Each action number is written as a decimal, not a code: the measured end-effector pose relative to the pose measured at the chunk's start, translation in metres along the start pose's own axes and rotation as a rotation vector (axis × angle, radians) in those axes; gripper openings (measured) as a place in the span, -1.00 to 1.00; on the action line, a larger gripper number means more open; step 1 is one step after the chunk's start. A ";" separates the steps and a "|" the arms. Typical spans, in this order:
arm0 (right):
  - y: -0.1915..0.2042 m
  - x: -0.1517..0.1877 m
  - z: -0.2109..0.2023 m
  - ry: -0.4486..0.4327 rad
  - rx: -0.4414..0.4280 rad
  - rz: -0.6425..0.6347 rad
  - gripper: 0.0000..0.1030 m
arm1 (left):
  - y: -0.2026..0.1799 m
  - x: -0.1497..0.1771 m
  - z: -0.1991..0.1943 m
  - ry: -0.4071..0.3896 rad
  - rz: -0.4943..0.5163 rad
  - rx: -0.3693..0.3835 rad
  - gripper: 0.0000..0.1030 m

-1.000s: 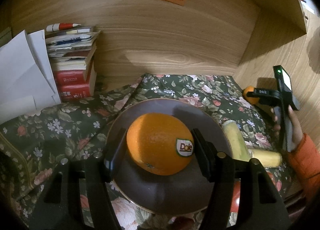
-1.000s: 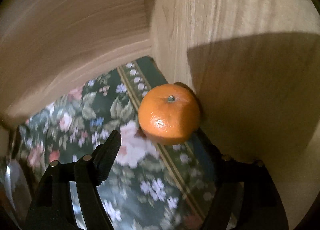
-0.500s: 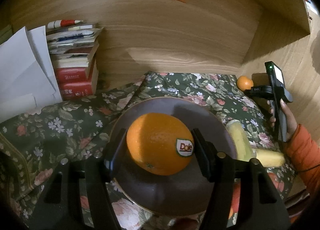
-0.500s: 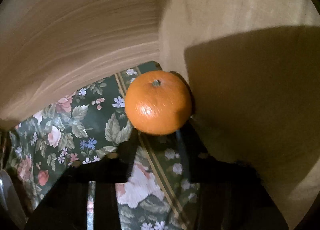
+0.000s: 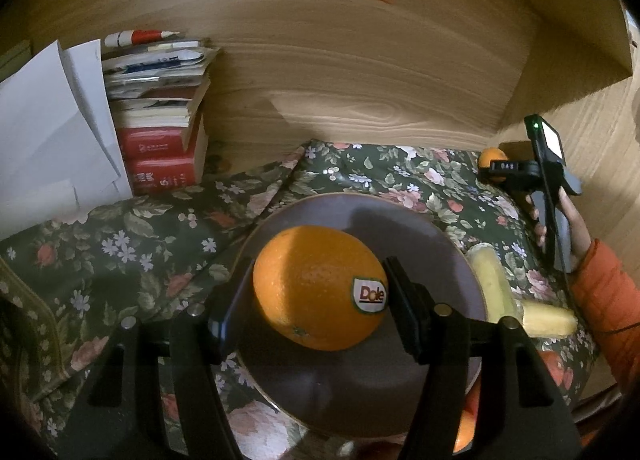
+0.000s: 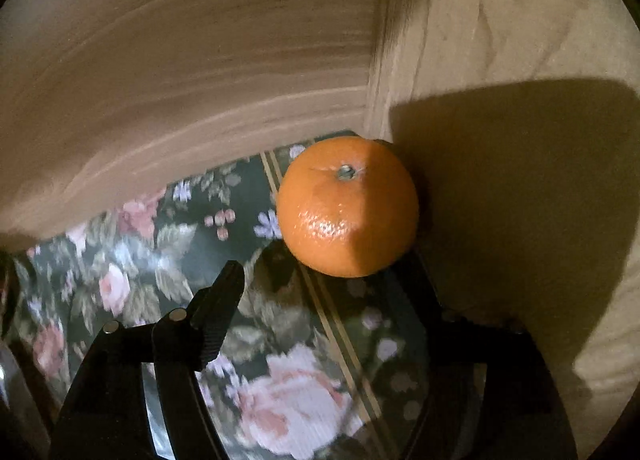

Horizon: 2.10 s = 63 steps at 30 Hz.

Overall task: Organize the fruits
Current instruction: 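Lift the tangerine off the cloth with the right gripper, then set the tangerine beside the Dole orange with the right gripper while the left holds the orange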

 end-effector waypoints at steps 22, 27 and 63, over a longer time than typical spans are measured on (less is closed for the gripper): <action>0.027 -0.076 0.060 0.025 -0.036 -0.050 0.27 | -0.001 -0.002 0.003 0.006 0.000 -0.001 0.23; 0.051 -0.062 0.033 0.011 -0.093 -0.128 0.26 | -0.002 -0.003 0.000 -0.014 0.009 -0.017 0.23; 0.247 0.153 -0.078 0.161 -0.322 -0.729 0.27 | -0.011 -0.027 0.042 0.147 0.137 0.001 0.24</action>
Point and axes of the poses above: each gripper's, at about its wrist camera, not at the fingertips, and z roughly the way its jaws point, y to its left, x to its underside, the point moved 6 cm from there along z, roughly the way its jaws point, and after that the axes turned 11 degrees about -x, right-handed, at the moved point
